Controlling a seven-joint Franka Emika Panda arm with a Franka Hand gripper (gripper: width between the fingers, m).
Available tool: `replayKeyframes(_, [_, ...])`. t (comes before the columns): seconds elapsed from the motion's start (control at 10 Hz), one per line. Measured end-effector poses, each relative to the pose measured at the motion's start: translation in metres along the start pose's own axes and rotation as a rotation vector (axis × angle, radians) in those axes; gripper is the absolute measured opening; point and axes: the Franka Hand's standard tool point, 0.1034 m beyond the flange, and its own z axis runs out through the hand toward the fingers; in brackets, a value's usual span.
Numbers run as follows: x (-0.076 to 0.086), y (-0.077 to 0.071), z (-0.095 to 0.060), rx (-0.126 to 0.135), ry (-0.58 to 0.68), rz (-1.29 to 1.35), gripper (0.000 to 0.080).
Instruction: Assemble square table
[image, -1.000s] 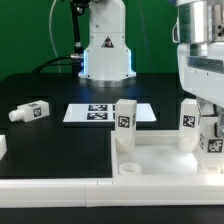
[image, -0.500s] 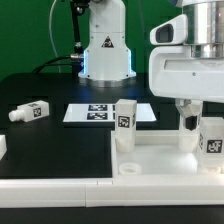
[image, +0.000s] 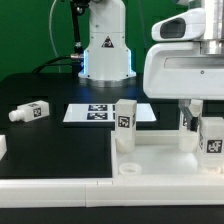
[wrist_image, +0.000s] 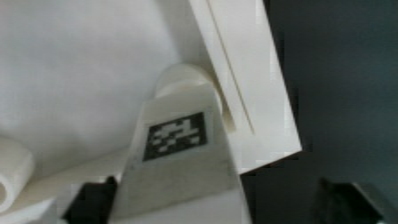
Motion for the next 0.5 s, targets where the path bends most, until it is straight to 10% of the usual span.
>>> replayKeyframes(0.2, [-0.0002,0.0011,0.0003,0.000,-0.002,0.111,0.0296])
replayKeyframes(0.5, [-0.0029,0.0068,0.0009,-0.018,-0.034,0.553,0.0293])
